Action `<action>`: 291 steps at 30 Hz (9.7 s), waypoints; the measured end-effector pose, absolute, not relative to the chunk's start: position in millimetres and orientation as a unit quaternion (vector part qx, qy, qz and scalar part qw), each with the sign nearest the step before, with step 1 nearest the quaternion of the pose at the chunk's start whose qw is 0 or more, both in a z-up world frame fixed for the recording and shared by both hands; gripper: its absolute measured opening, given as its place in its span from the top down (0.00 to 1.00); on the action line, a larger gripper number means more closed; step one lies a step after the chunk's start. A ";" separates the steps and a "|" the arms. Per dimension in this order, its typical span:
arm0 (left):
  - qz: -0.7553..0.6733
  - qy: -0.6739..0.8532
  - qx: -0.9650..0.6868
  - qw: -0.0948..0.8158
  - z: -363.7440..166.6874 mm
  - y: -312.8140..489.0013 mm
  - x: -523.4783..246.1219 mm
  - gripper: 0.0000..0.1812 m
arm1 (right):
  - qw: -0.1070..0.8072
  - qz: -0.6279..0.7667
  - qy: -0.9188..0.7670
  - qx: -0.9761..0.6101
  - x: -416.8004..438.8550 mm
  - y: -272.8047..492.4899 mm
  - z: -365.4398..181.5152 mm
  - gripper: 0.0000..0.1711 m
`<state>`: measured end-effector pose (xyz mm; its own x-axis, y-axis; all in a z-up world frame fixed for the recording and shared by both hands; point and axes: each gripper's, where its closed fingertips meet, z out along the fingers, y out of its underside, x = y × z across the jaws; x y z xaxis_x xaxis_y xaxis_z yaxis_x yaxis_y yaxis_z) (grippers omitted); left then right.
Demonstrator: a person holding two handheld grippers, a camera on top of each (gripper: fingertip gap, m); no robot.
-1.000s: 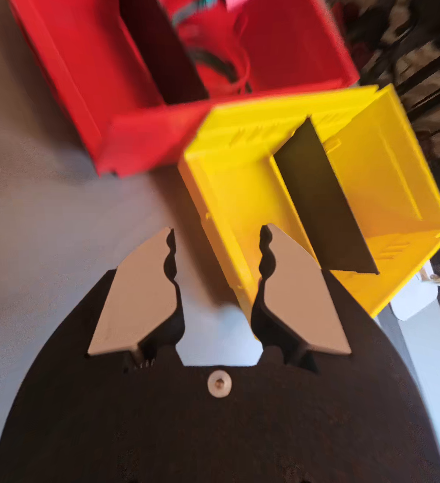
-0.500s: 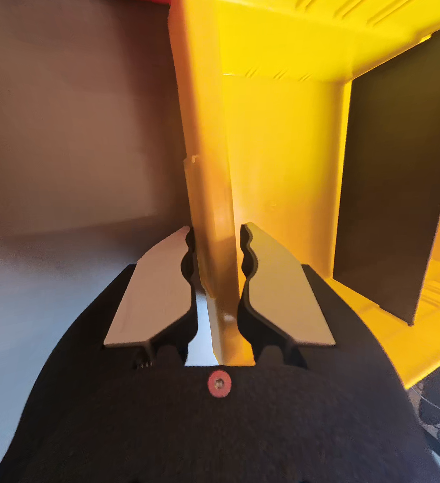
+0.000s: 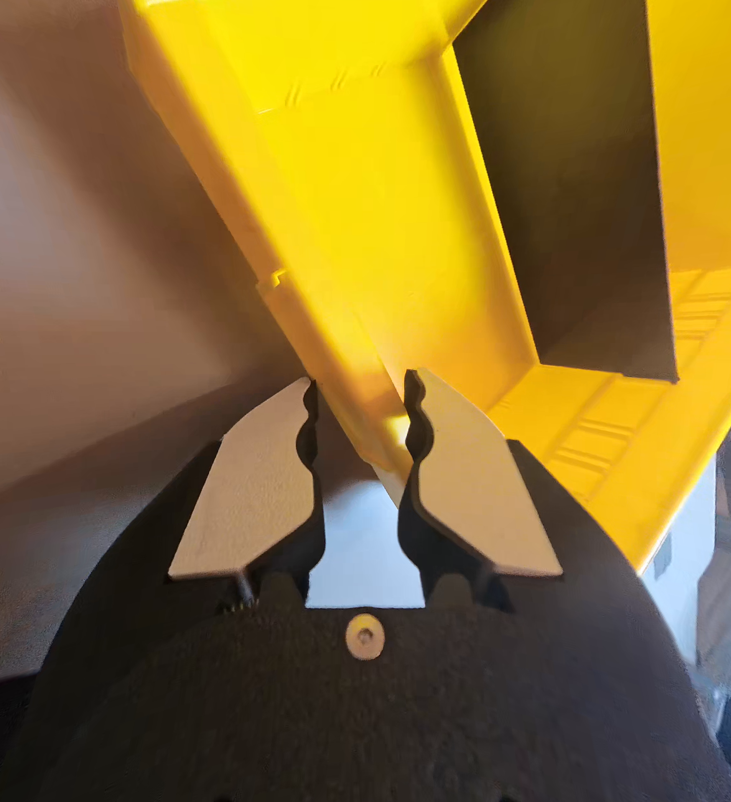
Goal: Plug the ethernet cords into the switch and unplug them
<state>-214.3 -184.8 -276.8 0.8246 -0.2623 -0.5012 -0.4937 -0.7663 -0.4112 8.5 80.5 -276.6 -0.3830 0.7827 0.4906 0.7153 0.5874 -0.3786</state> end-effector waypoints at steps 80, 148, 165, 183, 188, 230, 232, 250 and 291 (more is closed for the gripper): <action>0.514 -0.103 -0.851 -0.001 -227.8 -114.1 -490.5 0.70 | 0.510 0.378 -0.525 -0.567 9.7 109.7 -196.4 0.97; -0.193 0.255 -0.634 0.704 -104.0 -23.7 -5.2 0.83 | 0.430 0.591 -0.626 -0.273 -9.9 -24.8 -113.9 0.84; -0.113 0.232 -0.692 0.674 -116.3 -16.5 -20.2 0.75 | 0.530 0.515 -0.626 -0.249 4.4 9.5 -89.4 0.85; -0.049 0.349 -0.651 0.672 -130.4 -27.1 0.9 0.81 | 0.558 0.367 -0.721 -0.186 -8.8 -21.3 -134.5 0.79; -0.108 0.341 -0.621 0.697 -124.2 -32.1 4.6 0.82 | 0.543 0.377 -0.723 -0.202 -11.4 -18.2 -138.8 0.75; -0.429 0.086 -0.596 0.673 -116.6 -16.5 -37.7 0.84 | 0.394 0.470 -0.702 -0.361 -23.9 10.0 -118.0 0.72; -0.397 0.106 -0.600 0.687 -118.1 -18.0 -34.3 0.85 | 0.303 0.568 -0.660 -0.388 -31.4 -9.9 -118.3 0.70; -0.280 0.200 -0.643 0.685 -130.3 -23.6 -18.0 0.80 | 0.264 0.647 -0.657 -0.282 -14.8 -27.4 -122.6 0.85; -0.296 0.154 -0.625 0.705 -112.1 -27.7 -30.2 0.85 | 0.214 0.673 -0.614 -0.353 -23.9 -32.6 -148.1 0.90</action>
<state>-30.2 -27.7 -112.1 0.7768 -0.6110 0.1526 0.2247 0.0426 -0.9735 -23.9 -32.6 -148.1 -0.6595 0.7208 -0.2133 0.1456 -0.1559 -0.9770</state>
